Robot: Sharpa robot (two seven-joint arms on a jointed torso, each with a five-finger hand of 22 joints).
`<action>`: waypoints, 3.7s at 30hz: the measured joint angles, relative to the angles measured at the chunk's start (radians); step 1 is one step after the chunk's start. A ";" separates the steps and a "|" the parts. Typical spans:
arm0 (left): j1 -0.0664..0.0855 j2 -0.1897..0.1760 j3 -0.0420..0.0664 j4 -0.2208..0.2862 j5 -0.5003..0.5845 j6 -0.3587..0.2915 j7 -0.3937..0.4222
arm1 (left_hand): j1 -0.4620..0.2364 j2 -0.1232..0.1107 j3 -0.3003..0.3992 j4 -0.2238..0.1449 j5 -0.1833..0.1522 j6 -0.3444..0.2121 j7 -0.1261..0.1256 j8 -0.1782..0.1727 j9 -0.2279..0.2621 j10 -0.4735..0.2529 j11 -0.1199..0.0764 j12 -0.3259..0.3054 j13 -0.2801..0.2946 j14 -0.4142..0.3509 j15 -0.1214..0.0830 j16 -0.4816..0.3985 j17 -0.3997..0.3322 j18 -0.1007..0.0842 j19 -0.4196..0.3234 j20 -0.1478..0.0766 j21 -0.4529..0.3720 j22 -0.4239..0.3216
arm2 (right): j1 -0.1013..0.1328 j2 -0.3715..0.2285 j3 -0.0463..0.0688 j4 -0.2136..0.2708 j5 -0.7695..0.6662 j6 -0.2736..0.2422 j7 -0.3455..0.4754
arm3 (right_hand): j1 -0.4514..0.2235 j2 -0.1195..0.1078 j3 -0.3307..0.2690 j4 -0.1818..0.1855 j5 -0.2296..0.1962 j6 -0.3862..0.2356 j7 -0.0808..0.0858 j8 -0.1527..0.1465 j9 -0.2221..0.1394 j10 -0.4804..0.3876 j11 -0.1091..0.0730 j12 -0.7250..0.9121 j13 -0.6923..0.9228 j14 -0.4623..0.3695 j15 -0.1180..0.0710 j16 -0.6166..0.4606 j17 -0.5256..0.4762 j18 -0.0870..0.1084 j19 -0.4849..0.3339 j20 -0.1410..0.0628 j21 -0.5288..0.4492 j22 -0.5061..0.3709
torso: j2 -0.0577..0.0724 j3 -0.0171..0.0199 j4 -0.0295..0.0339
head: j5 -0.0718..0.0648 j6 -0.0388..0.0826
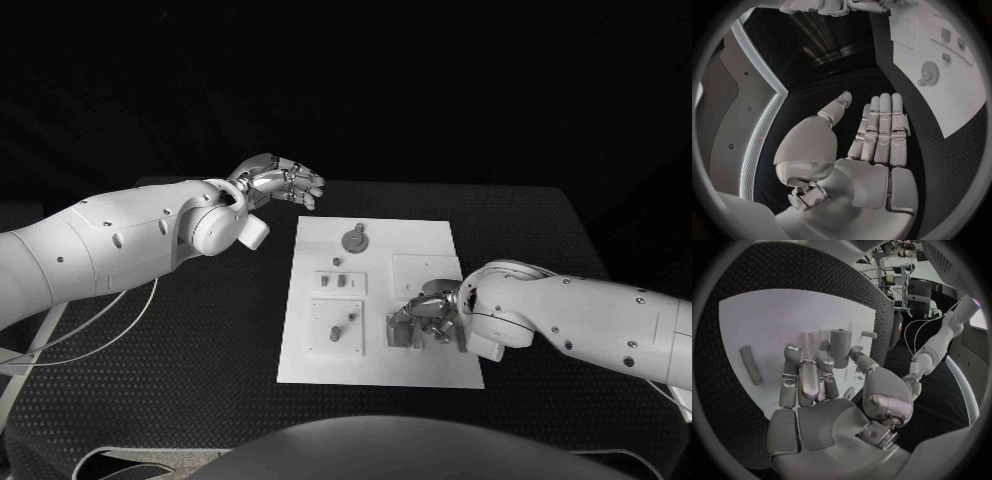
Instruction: Assemble the parts on the task board
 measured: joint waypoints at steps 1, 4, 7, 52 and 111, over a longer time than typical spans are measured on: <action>0.000 0.000 0.000 0.000 0.000 0.000 0.000 | 0.000 0.000 0.000 0.000 0.000 0.000 0.000 0.000 0.000 0.000 0.000 0.000 0.000 0.000 0.000 0.000 0.000 0.000 0.000 0.000 0.000 0.000 | 0.000 0.000 0.000 0.000 -0.001 -0.001 0.000 | 0.000 0.000 0.003 0.003 0.000 0.000 0.000 0.000 0.000 -0.002 0.002 0.000 0.000 0.000 0.000 0.000 0.000 0.000 0.000 0.000 0.000 0.000 | 0.000 0.0000 0.0000 | 0.000 0.000; 0.000 -0.001 0.000 0.000 0.000 0.000 0.000 | 0.000 0.000 0.000 0.000 0.000 0.000 0.000 0.000 0.000 0.000 0.000 0.000 0.000 0.000 0.000 0.000 0.000 0.000 0.000 0.000 0.000 0.000 | -0.001 0.000 0.000 0.001 -0.005 -0.008 0.001 | 0.005 0.005 0.004 0.004 0.000 0.000 0.000 0.000 0.000 -0.004 0.002 0.000 0.000 -0.002 0.001 0.000 0.002 0.000 0.000 0.000 0.000 0.000 | 0.000 0.0000 0.0001 | 0.000 0.000; 0.000 -0.001 0.000 0.000 0.000 0.000 0.000 | -0.004 0.004 0.002 0.002 0.000 0.000 0.000 0.000 0.000 0.000 0.000 0.000 0.000 0.000 0.000 0.000 0.000 0.000 0.000 0.000 0.000 0.000 | -0.001 -0.001 0.000 0.003 -0.009 -0.017 0.003 | 0.024 0.031 0.004 -0.015 0.000 0.000 0.000 -0.001 0.001 -0.004 0.002 0.008 0.003 -0.002 0.001 0.000 0.008 0.000 0.000 0.000 0.000 0.000 | 0.000 0.0000 0.0001 | -0.001 0.000; 0.000 -0.001 0.000 0.000 0.000 0.002 -0.001 | -0.003 0.003 0.002 0.002 0.000 0.000 0.000 0.000 -0.001 0.000 0.000 0.000 0.000 0.000 0.000 -0.004 0.001 -0.007 0.000 0.000 0.000 0.000 | -0.002 0.004 -0.001 0.003 -0.031 -0.023 0.003 | 0.012 -0.001 0.001 -0.018 0.000 0.001 -0.009 0.001 0.008 -0.001 0.002 0.009 -0.007 -0.003 0.004 0.000 -0.004 0.000 -0.002 0.002 0.000 0.000 | 0.000 -0.0001 0.0003 | 0.001 0.000; 0.000 -0.013 0.000 0.009 0.001 0.002 -0.005 | -0.003 0.003 0.002 0.007 0.000 0.000 0.000 0.000 -0.001 0.000 0.000 0.000 0.000 0.000 0.000 -0.004 0.006 -0.010 0.000 0.000 0.000 0.001 | 0.106 -0.245 -0.004 0.109 -0.183 0.003 0.020 | 0.164 0.052 -0.023 -0.101 0.000 0.022 -0.008 -0.001 0.016 0.026 -0.004 0.049 -0.022 0.012 -0.001 0.007 -0.006 0.001 0.002 0.005 0.006 0.000 | -0.002 -0.0012 -0.0030 | -0.016 0.005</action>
